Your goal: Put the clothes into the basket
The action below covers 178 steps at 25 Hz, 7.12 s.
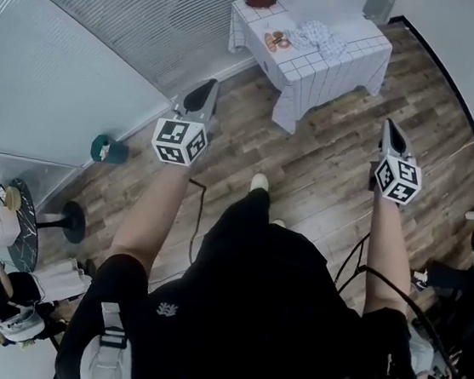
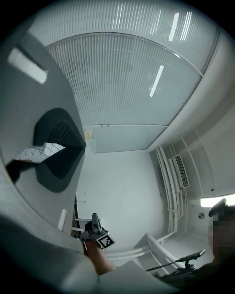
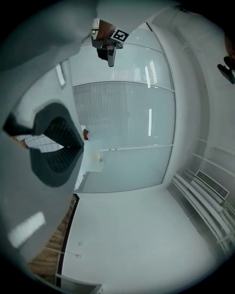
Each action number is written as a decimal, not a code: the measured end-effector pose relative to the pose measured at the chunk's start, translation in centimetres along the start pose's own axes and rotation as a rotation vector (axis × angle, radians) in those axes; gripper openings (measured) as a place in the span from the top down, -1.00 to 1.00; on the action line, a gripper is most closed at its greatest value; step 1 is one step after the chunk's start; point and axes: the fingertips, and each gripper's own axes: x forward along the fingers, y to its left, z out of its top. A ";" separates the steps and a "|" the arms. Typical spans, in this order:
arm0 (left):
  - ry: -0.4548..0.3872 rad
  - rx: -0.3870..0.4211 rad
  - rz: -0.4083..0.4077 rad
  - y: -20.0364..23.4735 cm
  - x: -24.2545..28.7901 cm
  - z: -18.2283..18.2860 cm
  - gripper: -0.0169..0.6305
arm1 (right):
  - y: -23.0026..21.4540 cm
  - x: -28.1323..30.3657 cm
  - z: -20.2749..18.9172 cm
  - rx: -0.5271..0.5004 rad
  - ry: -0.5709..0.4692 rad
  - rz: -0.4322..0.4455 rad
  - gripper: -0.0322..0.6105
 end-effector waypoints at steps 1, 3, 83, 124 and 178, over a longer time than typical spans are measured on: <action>0.005 -0.002 0.002 0.2 0.7 -0.2 0.92 | -0.1 0.4 -0.2 0.003 0.001 0.000 0.89; 0.006 -0.003 -0.004 0.6 2.6 -0.6 0.92 | -0.7 1.3 -0.4 0.017 -0.001 -0.007 0.89; 0.218 -0.122 -0.045 19.3 60.7 -17.2 0.92 | -1.3 62.0 -11.4 0.084 0.445 0.405 0.11; 0.181 -0.093 -0.019 20.2 60.3 -13.2 0.93 | -1.6 60.6 -8.4 -0.029 0.478 0.393 0.73; -0.055 -0.056 0.054 23.9 62.3 2.8 0.93 | -3.4 63.9 20.1 -0.089 0.078 0.424 0.73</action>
